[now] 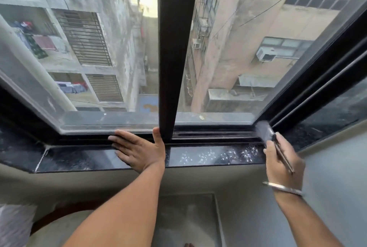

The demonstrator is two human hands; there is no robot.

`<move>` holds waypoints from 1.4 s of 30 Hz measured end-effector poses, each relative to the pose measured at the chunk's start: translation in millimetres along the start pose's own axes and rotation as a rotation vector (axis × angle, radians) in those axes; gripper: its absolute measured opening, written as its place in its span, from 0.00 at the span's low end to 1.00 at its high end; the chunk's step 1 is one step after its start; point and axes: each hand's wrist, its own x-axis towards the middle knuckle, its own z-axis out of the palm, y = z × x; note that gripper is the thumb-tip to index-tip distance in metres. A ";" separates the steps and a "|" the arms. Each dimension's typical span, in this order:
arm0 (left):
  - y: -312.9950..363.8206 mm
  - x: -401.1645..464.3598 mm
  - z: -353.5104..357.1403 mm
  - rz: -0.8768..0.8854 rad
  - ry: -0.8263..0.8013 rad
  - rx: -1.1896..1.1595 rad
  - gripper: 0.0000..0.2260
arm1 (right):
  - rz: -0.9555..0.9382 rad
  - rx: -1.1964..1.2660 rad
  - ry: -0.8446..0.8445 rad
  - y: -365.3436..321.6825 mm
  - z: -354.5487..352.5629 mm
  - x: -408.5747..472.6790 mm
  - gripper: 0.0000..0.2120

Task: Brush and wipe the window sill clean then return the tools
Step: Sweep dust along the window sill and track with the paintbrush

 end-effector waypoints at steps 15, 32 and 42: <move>-6.4 2.8 8.2 0.007 0.111 0.012 0.46 | -0.327 0.381 -0.502 -76.0 66.5 -48.8 0.17; -0.5 -1.4 1.5 0.001 0.094 0.020 0.47 | -0.070 -0.119 -0.320 7.2 2.8 33.1 0.13; -1.5 1.2 1.0 -0.006 0.087 0.029 0.47 | -0.531 0.209 -0.699 -79.3 53.8 -52.8 0.17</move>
